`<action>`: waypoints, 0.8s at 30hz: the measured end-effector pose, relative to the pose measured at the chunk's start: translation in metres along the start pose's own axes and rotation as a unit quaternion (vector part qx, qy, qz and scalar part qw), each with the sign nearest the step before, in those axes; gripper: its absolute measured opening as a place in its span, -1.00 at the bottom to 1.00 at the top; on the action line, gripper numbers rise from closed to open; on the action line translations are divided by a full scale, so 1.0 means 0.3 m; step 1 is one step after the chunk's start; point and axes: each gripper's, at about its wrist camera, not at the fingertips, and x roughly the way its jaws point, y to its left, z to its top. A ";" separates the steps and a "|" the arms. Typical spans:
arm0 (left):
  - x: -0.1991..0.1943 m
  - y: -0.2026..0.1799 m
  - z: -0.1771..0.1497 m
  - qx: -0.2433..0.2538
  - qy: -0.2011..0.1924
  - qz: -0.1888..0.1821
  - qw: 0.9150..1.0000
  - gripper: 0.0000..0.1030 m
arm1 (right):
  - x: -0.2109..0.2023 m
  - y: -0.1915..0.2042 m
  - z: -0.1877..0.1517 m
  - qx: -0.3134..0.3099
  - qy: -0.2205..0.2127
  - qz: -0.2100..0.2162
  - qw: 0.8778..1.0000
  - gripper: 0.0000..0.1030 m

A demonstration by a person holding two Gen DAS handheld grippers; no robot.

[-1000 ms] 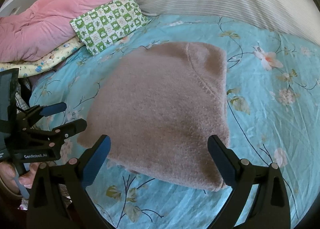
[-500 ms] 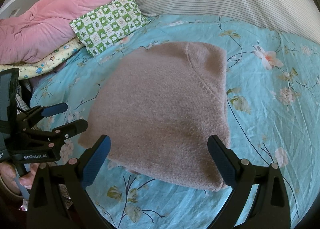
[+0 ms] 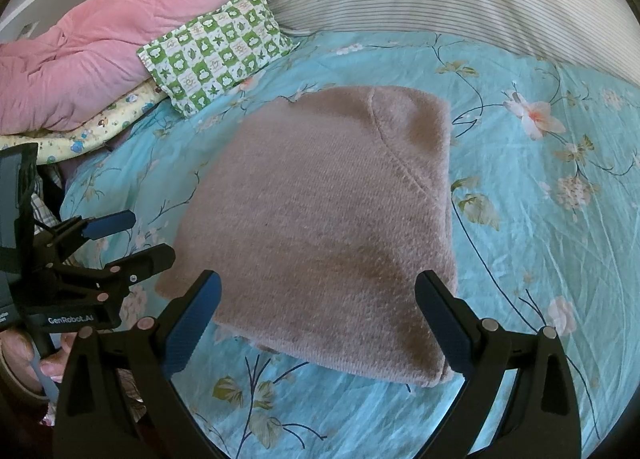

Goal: Fold small clothes

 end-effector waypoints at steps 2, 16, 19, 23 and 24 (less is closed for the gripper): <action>0.000 -0.001 0.000 0.001 0.000 0.000 1.000 0.77 | 0.000 -0.002 0.001 -0.001 0.000 0.000 1.000 0.89; 0.003 0.000 0.001 0.002 0.000 -0.002 1.000 0.77 | -0.002 0.008 0.003 0.005 -0.004 0.000 1.000 0.89; 0.004 -0.002 0.001 0.002 0.000 -0.001 1.000 0.77 | -0.001 0.011 0.004 0.004 -0.004 0.000 1.000 0.89; 0.004 -0.002 0.000 0.002 0.000 -0.001 1.000 0.77 | -0.001 0.014 0.005 0.006 -0.004 0.000 1.000 0.89; 0.005 -0.002 0.001 0.002 0.000 -0.002 1.000 0.77 | -0.002 0.013 0.004 0.005 -0.004 0.000 1.000 0.89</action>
